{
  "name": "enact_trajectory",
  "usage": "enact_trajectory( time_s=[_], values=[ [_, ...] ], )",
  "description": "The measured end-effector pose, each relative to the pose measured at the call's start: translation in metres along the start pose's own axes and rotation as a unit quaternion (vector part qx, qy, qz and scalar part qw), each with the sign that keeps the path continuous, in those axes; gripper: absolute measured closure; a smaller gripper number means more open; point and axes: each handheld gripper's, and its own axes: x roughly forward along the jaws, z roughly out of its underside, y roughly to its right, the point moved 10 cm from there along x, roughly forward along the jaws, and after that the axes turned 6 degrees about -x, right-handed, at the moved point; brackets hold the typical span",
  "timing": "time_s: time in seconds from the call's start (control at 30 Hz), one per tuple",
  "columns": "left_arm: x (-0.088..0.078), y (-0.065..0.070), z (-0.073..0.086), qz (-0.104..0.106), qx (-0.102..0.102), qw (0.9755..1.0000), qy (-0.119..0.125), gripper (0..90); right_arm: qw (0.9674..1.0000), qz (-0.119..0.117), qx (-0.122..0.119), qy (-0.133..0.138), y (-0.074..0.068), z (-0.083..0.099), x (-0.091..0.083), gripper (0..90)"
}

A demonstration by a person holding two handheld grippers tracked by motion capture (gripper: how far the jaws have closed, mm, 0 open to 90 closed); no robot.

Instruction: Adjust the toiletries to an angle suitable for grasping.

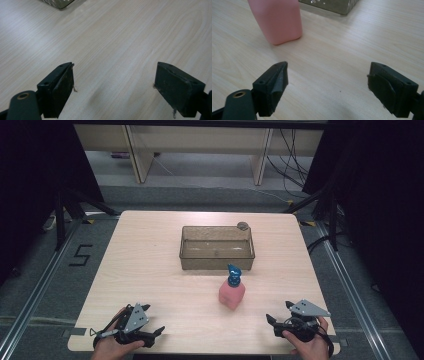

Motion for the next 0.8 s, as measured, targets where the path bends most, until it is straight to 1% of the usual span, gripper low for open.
enact_trajectory(
  time_s=[0.03, 0.1, 0.13, 0.17, 0.2, 0.23, 0.27, 0.3, 0.33, 0.37, 0.4, 0.47, 0.53, 0.57, 0.6, 0.63, 0.67, 0.7, 0.73, 0.8],
  values=[
    [-0.0006, -0.0008, 0.0009, -0.001, 0.007, 1.0000, -0.006, 15.5, 1.0000, -0.001, 0.001, -0.001, 0.0001, 0.0006, 0.0006, 18.1],
    [-0.0004, -0.0004, 0.0007, 0.000, 0.005, 1.0000, -0.005, 15.5, 1.0000, 0.000, 0.003, 0.000, 0.0011, 0.0003, 0.0016, 18.1],
    [-0.0003, -0.0006, 0.0008, 0.000, 0.004, 1.0000, -0.004, 15.5, 1.0000, -0.004, 0.007, 0.000, 0.0001, -0.0001, 0.0015, 18.1],
    [0.0003, 0.0002, 0.0004, 0.001, -0.003, 1.0000, -0.001, 15.5, 1.0000, 0.001, 0.005, 0.005, 0.0017, -0.0014, 0.0013, 17.9],
    [0.0003, -0.0007, 0.0001, -0.004, -0.001, 1.0000, 0.000, 15.5, 1.0000, 0.002, 0.005, 0.006, 0.0019, -0.0016, 0.0013, 17.5],
    [0.0002, -0.0007, 0.0001, -0.003, 0.000, 1.0000, 0.000, 15.5, 0.9999, -0.006, 0.011, 0.002, -0.0003, -0.0009, 0.0017, 17.3],
    [0.0001, -0.0002, 0.0002, 0.000, 0.001, 1.0000, -0.001, 15.5, 1.0000, -0.003, 0.008, 0.003, 0.0006, -0.0011, 0.0020, 17.2],
    [0.0001, 0.0002, 0.0002, 0.001, 0.000, 1.0000, 0.000, 15.5, 0.9997, -0.004, 0.022, 0.003, -0.0020, -0.0011, 0.0024, 17.2],
    [-0.0005, -0.0004, 0.0007, 0.001, 0.005, 1.0000, -0.004, 15.5, 0.9996, -0.011, 0.028, -0.002, -0.0042, -0.0005, 0.0022, 17.0],
    [-0.0005, -0.0004, 0.0007, 0.001, 0.005, 1.0000, -0.004, 15.5, 0.9994, -0.014, 0.033, -0.003, -0.0057, -0.0003, 0.0025, 16.7],
    [-0.0004, -0.0005, 0.0008, 0.000, 0.005, 1.0000, -0.005, 15.5, 0.9997, -0.014, 0.020, 0.000, -0.0032, -0.0005, 0.0035, 16.7],
    [-0.0002, -0.0006, 0.0007, 0.000, 0.004, 1.0000, -0.004, 15.5, 0.9997, -0.015, 0.020, 0.001, -0.0033, -0.0008, 0.0036, 16.4],
    [-0.0003, -0.0005, 0.0006, 0.001, 0.004, 1.0000, -0.004, 15.5, 0.9992, -0.015, 0.038, -0.002, -0.0064, -0.0006, 0.0026, 15.9],
    [-0.0002, -0.0005, 0.0006, 0.001, 0.004, 1.0000, -0.004, 15.5, 0.9992, -0.018, 0.035, -0.002, -0.0064, -0.0010, 0.0024, 16.0],
    [-0.0001, -0.0006, 0.0008, 0.001, 0.006, 1.0000, -0.005, 15.5, 0.9997, -0.015, 0.019, 0.002, -0.0034, -0.0017, 0.0030, 15.9],
    [0.0000, -0.0004, 0.0005, 0.001, 0.008, 1.0000, -0.003, 15.5, 0.9998, -0.014, 0.011, 0.007, -0.0020, -0.0028, 0.0035, 15.8],
    [-0.0003, 0.0001, 0.0009, 0.002, 0.007, 1.0000, -0.005, 15.5, 0.9997, -0.015, 0.014, 0.010, -0.0026, -0.0036, 0.0039, 15.8],
    [-0.0003, 0.0001, 0.0009, 0.002, 0.007, 1.0000, -0.005, 15.5, 0.9998, -0.013, 0.011, 0.013, -0.0018, -0.0044, 0.0040, 15.8],
    [-0.0002, 0.0001, 0.0008, 0.002, 0.007, 1.0000, -0.005, 15.5, 0.9997, -0.017, 0.012, 0.014, -0.0029, -0.0047, 0.0044, 15.8],
    [-0.0004, -0.0002, 0.0010, 0.002, 0.008, 0.9999, -0.006, 15.5, 0.9992, -0.023, 0.031, 0.010, -0.0069, -0.0048, 0.0040, 15.8]
  ],
)
